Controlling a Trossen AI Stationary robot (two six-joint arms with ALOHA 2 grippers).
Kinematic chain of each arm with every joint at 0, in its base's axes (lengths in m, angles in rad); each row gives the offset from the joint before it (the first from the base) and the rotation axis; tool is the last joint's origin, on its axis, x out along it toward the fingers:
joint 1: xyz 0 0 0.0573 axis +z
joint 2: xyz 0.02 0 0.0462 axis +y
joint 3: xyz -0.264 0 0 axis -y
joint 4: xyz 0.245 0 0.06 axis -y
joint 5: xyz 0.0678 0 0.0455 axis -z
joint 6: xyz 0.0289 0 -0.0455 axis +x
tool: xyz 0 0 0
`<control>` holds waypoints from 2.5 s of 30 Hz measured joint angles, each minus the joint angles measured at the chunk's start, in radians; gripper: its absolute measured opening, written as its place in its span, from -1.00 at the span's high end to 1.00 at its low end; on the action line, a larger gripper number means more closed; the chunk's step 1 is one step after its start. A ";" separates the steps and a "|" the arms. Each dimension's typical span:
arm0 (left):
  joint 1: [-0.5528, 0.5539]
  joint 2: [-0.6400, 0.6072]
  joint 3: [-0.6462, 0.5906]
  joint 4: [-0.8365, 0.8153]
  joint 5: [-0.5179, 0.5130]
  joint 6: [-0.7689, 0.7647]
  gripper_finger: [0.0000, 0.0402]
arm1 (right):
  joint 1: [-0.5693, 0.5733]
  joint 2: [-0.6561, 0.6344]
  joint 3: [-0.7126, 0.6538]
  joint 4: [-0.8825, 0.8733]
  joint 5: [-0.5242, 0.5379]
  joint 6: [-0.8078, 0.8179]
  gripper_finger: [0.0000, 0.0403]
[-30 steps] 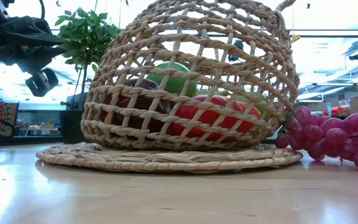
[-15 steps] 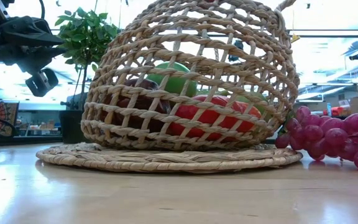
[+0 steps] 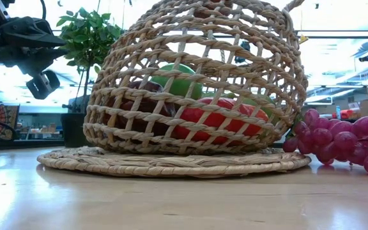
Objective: Build produce basket
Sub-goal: Put the red pomegranate into the brown basket, then put the red apple into the brown basket
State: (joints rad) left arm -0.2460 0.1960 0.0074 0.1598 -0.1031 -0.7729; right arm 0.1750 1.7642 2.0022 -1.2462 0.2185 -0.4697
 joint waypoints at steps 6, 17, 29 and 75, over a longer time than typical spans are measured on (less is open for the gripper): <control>0.000 0.000 0.000 0.002 0.000 -0.001 0.69 | 0.000 0.029 -0.001 -0.024 0.020 -0.264 -0.81; 0.000 0.000 0.000 -0.001 0.000 0.000 0.70 | -0.061 0.132 -0.003 -0.039 -0.002 -0.295 -0.81; 0.000 0.000 0.000 0.000 0.000 0.000 0.71 | -0.179 0.227 -0.005 -0.126 -0.002 -0.200 -0.81; 0.000 0.000 0.000 0.000 0.000 0.000 0.72 | 0.268 -0.016 0.285 0.034 -0.337 1.120 -0.85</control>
State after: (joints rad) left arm -0.2461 0.1959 0.0077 0.1596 -0.1032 -0.7727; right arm 0.4430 1.7485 2.2875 -1.2123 -0.1187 0.6506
